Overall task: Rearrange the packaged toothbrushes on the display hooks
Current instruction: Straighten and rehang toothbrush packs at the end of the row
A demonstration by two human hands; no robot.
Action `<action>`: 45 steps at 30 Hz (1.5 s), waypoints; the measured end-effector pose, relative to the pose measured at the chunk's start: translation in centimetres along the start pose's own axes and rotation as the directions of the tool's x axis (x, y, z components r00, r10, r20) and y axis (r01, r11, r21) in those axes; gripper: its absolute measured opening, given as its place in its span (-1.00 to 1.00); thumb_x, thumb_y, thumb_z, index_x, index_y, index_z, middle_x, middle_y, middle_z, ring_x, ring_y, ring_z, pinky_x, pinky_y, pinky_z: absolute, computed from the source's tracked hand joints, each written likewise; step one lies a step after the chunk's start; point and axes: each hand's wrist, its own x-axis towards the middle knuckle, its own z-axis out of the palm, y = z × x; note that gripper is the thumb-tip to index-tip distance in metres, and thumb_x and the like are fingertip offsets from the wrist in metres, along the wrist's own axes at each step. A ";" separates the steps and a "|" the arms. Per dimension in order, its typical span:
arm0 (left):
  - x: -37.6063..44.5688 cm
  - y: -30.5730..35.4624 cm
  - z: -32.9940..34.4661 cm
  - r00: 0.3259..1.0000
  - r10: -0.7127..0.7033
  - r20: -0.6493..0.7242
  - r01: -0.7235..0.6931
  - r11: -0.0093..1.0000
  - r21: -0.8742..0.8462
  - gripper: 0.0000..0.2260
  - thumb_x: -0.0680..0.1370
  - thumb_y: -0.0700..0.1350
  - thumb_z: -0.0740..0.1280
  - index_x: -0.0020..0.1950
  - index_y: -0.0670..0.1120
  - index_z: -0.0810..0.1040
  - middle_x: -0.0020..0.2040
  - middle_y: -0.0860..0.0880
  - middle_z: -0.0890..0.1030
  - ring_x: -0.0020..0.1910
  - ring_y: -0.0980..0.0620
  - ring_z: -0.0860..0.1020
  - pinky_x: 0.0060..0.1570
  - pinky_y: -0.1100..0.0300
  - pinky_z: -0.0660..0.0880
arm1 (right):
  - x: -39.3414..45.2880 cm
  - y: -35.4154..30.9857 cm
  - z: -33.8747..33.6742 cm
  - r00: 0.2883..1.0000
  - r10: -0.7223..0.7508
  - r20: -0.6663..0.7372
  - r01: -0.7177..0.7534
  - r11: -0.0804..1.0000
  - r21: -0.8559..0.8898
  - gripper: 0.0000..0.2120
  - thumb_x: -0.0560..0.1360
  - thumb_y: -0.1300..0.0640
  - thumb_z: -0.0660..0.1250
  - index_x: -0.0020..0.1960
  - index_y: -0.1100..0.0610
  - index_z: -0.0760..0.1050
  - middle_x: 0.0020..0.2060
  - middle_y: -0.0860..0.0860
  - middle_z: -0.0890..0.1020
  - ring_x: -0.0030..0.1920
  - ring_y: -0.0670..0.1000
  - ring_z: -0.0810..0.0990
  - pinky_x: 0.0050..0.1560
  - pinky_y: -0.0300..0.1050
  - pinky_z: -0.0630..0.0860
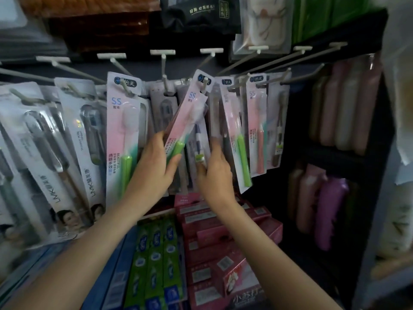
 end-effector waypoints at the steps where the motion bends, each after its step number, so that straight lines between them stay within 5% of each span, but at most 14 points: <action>1: 0.0 0.1 0.1 1.000 -0.002 0.002 0.002 1.000 -0.009 -0.58 0.56 -0.13 0.25 0.36 -0.23 0.24 0.22 -0.17 0.46 0.20 -0.07 0.44 0.13 0.18 0.35 | 0.3 -0.2 -1.0 1.000 -0.015 0.010 0.015 1.000 -0.021 -0.45 0.55 0.26 0.19 0.48 0.14 0.08 0.37 0.13 0.37 0.22 0.16 0.46 0.10 0.00 0.45; 6: 0.0 0.1 0.2 1.000 -0.018 0.007 0.018 0.999 -0.027 -0.56 0.56 -0.11 0.24 0.38 -0.22 0.22 0.25 -0.16 0.45 0.23 -0.06 0.43 0.16 0.19 0.35 | 2.4 -0.7 -7.0 0.987 0.020 0.159 0.007 0.986 -0.169 -0.47 0.52 0.29 0.21 0.46 0.07 0.20 0.27 0.12 0.49 0.20 0.15 0.49 0.11 -0.05 0.43; 10: 0.0 0.1 0.3 1.000 -0.015 0.017 0.016 0.999 -0.033 -0.55 0.56 -0.13 0.25 0.39 -0.22 0.20 0.27 -0.17 0.44 0.24 -0.05 0.42 0.19 0.18 0.35 | 4.0 -1.5 -10.1 0.974 0.039 0.224 0.027 0.959 -0.282 -0.45 0.53 0.30 0.18 0.46 0.00 0.19 0.29 0.08 0.47 0.02 0.09 0.56 -0.08 -0.14 0.50; 14: 0.0 0.4 0.5 0.999 -0.048 0.021 0.049 0.997 -0.051 -0.59 0.56 -0.13 0.25 0.34 -0.23 0.24 0.22 -0.17 0.46 0.20 -0.07 0.44 0.12 0.22 0.34 | 4.6 -1.6 -11.0 0.960 0.069 0.270 0.019 0.950 -0.311 -0.44 0.53 0.29 0.19 0.47 -0.03 0.19 0.32 0.07 0.44 0.12 0.14 0.54 0.08 -0.04 0.52; 17: 0.0 0.4 0.3 0.999 -0.045 0.026 0.047 0.997 -0.060 -0.60 0.56 -0.12 0.25 0.33 -0.23 0.25 0.18 -0.16 0.47 0.15 -0.05 0.45 0.06 0.22 0.35 | 4.8 -1.6 -11.0 0.951 0.077 0.298 0.014 0.956 -0.294 -0.46 0.54 0.25 0.21 0.46 -0.04 0.19 0.33 0.08 0.42 0.12 0.11 0.53 0.04 -0.14 0.48; 21: 0.1 0.6 0.2 0.997 -0.049 0.052 0.053 0.996 -0.076 -0.57 0.56 -0.10 0.24 0.36 -0.21 0.22 0.20 -0.14 0.48 0.15 -0.05 0.46 0.03 0.21 0.35 | 3.6 -0.3 -9.6 0.877 0.141 0.460 0.069 0.910 -0.410 -0.49 0.55 0.20 0.19 0.45 -0.07 0.20 0.39 0.06 0.36 0.20 0.09 0.51 0.09 -0.12 0.46; 23: 0.1 0.6 0.2 0.997 -0.053 0.050 0.057 0.995 -0.077 -0.57 0.56 -0.10 0.24 0.37 -0.20 0.22 0.21 -0.14 0.48 0.16 -0.05 0.47 0.03 0.21 0.35 | 2.3 1.7 -8.8 0.873 0.151 0.464 0.042 0.924 -0.379 -0.50 0.54 0.26 0.17 0.44 0.00 0.24 0.34 0.06 0.42 0.26 0.09 0.45 0.15 -0.14 0.42; 25: -0.1 0.5 0.2 0.998 -0.054 0.041 0.057 0.995 -0.084 -0.58 0.56 -0.10 0.24 0.37 -0.20 0.23 0.20 -0.14 0.48 0.15 -0.04 0.47 0.03 0.22 0.35 | 0.8 3.7 -8.8 0.876 0.130 0.465 0.009 0.958 -0.286 -0.52 0.51 0.29 0.19 0.41 0.05 0.28 0.15 0.07 0.53 0.09 0.06 0.51 -0.04 -0.27 0.46; 27: -0.2 0.5 0.4 0.998 -0.050 0.039 0.053 0.994 -0.098 -0.58 0.56 -0.11 0.24 0.36 -0.20 0.23 0.20 -0.14 0.48 0.15 -0.04 0.46 0.05 0.21 0.35 | -0.1 5.5 -9.3 0.906 0.142 0.399 -0.083 0.984 -0.160 -0.63 0.47 0.23 0.25 0.25 0.02 0.39 -0.13 0.03 0.53 -0.15 0.02 0.49 -0.30 -0.34 0.35; 30: -0.3 0.8 0.9 0.997 -0.071 0.028 0.074 0.988 -0.134 -0.57 0.56 -0.13 0.24 0.38 -0.21 0.22 0.22 -0.12 0.46 0.16 0.02 0.43 0.09 0.21 0.34 | -0.6 7.6 -10.8 0.964 0.156 0.217 -0.174 0.983 0.063 -0.81 0.30 0.08 0.21 -0.10 -0.06 0.43 -0.41 -0.03 0.44 -0.37 -0.06 0.38 -0.39 -0.24 0.25; 35: -0.5 1.5 1.9 0.995 -0.095 0.006 0.095 0.979 -0.178 -0.55 0.57 -0.11 0.23 0.40 -0.20 0.19 0.25 -0.11 0.44 0.20 0.02 0.42 0.13 0.23 0.32 | -1.6 8.9 -13.0 0.978 0.204 -0.040 -0.181 0.931 0.316 -0.92 0.43 0.10 0.25 -0.21 0.06 0.49 -0.39 -0.13 0.52 -0.37 -0.28 0.43 -0.32 -0.42 0.32; 39: -0.5 1.6 1.8 0.996 -0.088 0.000 0.087 0.980 -0.177 -0.53 0.56 -0.12 0.24 0.41 -0.21 0.18 0.26 -0.12 0.44 0.20 0.04 0.40 0.13 0.24 0.31 | -0.2 10.1 -13.7 0.909 0.318 -0.270 -0.263 0.939 0.223 -0.92 0.50 0.07 0.31 -0.13 0.07 0.52 -0.36 -0.10 0.53 -0.26 -0.09 0.48 -0.29 -0.26 0.37; 45: -0.5 1.0 1.7 0.995 -0.097 0.017 0.098 0.979 -0.178 -0.53 0.56 -0.11 0.24 0.42 -0.17 0.18 0.27 -0.11 0.44 0.24 -0.02 0.43 0.16 0.22 0.34 | 2.7 8.8 -14.3 0.871 0.222 -0.438 -0.239 0.971 0.016 -0.75 0.50 -0.02 0.28 0.04 0.14 0.51 -0.20 0.06 0.55 -0.15 0.08 0.51 -0.23 -0.21 0.26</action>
